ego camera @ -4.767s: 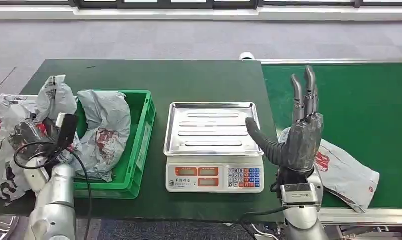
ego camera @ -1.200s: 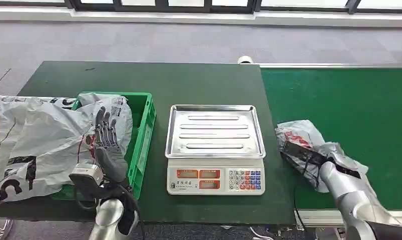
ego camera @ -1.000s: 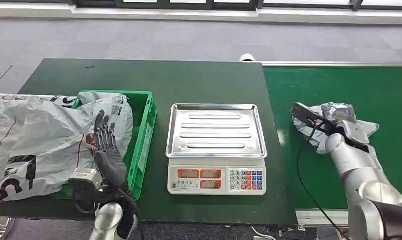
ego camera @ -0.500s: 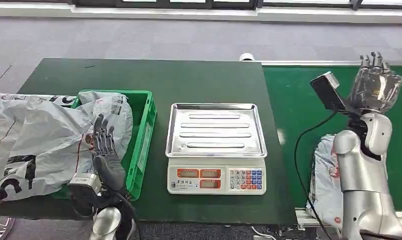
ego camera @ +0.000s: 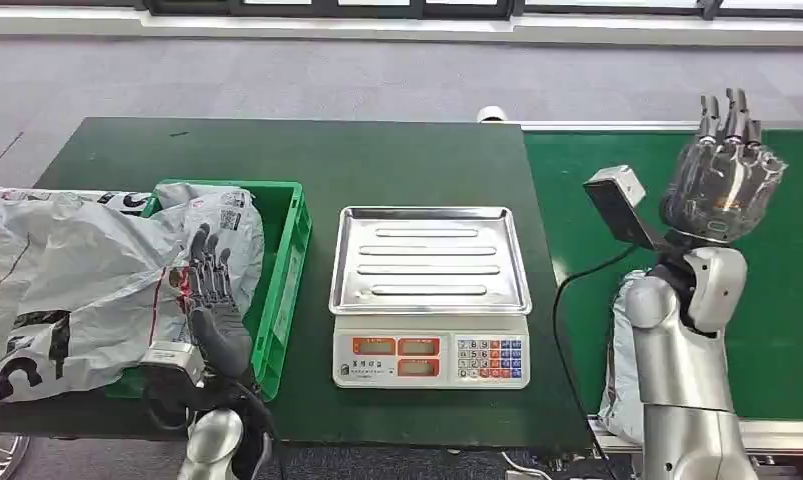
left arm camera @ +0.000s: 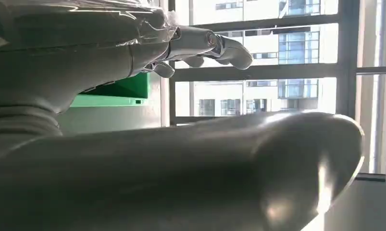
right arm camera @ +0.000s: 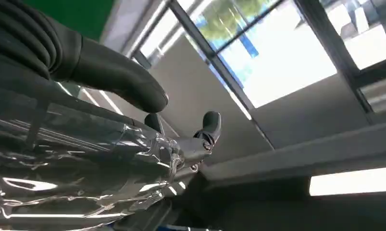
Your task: Moved the parcel from conveyor to table for the left to box.
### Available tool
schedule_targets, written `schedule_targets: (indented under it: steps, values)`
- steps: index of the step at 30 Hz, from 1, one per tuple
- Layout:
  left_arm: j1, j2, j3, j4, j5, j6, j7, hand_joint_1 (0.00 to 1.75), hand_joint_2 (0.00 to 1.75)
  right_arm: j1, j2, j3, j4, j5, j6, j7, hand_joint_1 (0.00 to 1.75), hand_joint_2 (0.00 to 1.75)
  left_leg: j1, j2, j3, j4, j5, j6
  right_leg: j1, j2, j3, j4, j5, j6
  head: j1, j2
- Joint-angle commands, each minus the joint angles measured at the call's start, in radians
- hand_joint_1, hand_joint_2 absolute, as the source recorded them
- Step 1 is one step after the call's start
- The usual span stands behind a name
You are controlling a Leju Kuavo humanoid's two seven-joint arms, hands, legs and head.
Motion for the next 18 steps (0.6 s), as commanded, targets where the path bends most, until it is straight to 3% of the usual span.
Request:
schedule_targets:
  steps: [1, 3, 4, 8, 10, 14, 15, 18]
  values:
    - [0.04, 0.035, -0.021, -0.029, -0.001, 0.019, 0.017, 0.0, 0.0, -0.123, 0.016, 0.006, 0.367, -0.01, 0.148, 0.075, 1.75, 1.75, 0.0, 0.005, 0.002, -0.002, 0.001, -0.001, 0.0, 0.003, 0.001, -0.002, 0.002, -0.001, 0.0, 0.0]
    - [0.068, 0.038, -0.012, -0.053, -0.005, 0.025, 0.016, 0.0, 0.0, -0.141, -0.003, 0.005, 0.454, 0.022, 0.244, 0.12, 1.75, 1.75, 0.0, 0.004, 0.003, -0.003, 0.001, -0.001, 0.0, 0.002, 0.002, -0.003, 0.002, -0.001, 0.0, 0.0]
    - [0.087, 0.044, -0.009, -0.071, -0.004, 0.019, 0.017, 0.0, 0.0, -0.129, -0.012, 0.002, 0.484, 0.037, 0.275, 0.146, 0.4, 1.75, 0.0, 0.003, 0.003, -0.002, 0.0, -0.001, 0.0, 0.001, 0.002, -0.002, 0.001, 0.0, 0.0, 0.0]
    - [0.094, 0.045, -0.005, -0.079, -0.004, 0.013, 0.017, 0.0, 0.0, -0.116, -0.015, 0.0, 0.493, 0.034, 0.256, 0.138, 0.4, 1.75, 0.0, 0.005, 0.007, -0.008, 0.002, -0.002, 0.0, 0.001, 0.006, -0.008, 0.002, -0.001, 0.0, 0.0]
    - [0.09, 0.042, -0.005, -0.078, -0.004, 0.013, 0.018, 0.0, 0.0, -0.119, -0.012, 0.001, 0.492, 0.034, 0.257, 0.138, 0.4, 1.75, -0.001, -0.001, 0.001, -0.002, 0.001, -0.002, -0.001, -0.002, 0.001, -0.001, 0.0, -0.001, 0.0, 0.0]
    - [0.089, 0.042, -0.005, -0.078, -0.004, 0.013, 0.018, 0.0, 0.0, -0.121, -0.011, 0.001, 0.491, 0.034, 0.257, 0.138, 0.4, 1.75, 0.0, 0.001, 0.0, -0.001, 0.0, -0.002, 0.0, 0.0, -0.001, -0.001, 0.0, -0.001, 0.0, 0.0]
    - [0.089, 0.042, -0.005, -0.078, -0.004, 0.013, 0.018, 0.0, 0.0, -0.121, -0.011, 0.001, 0.491, 0.034, 0.257, 0.138, 0.0, 1.75, -0.001, 0.0, 0.0, -0.001, 0.0, -0.001, 0.0, 0.0, -0.001, -0.001, 0.0, 0.0, 0.0, 0.0]
    - [0.109, 0.041, 0.004, -0.093, -0.004, 0.004, 0.024, 0.0, 0.0, -0.035, -0.024, -0.005, 0.482, 0.071, 0.327, 0.209, 0.0, 1.75, 0.0, 0.0, 0.0, -0.002, 0.001, -0.002, 0.0, -0.001, 0.0, -0.002, 0.001, -0.001, 0.0, 0.0]
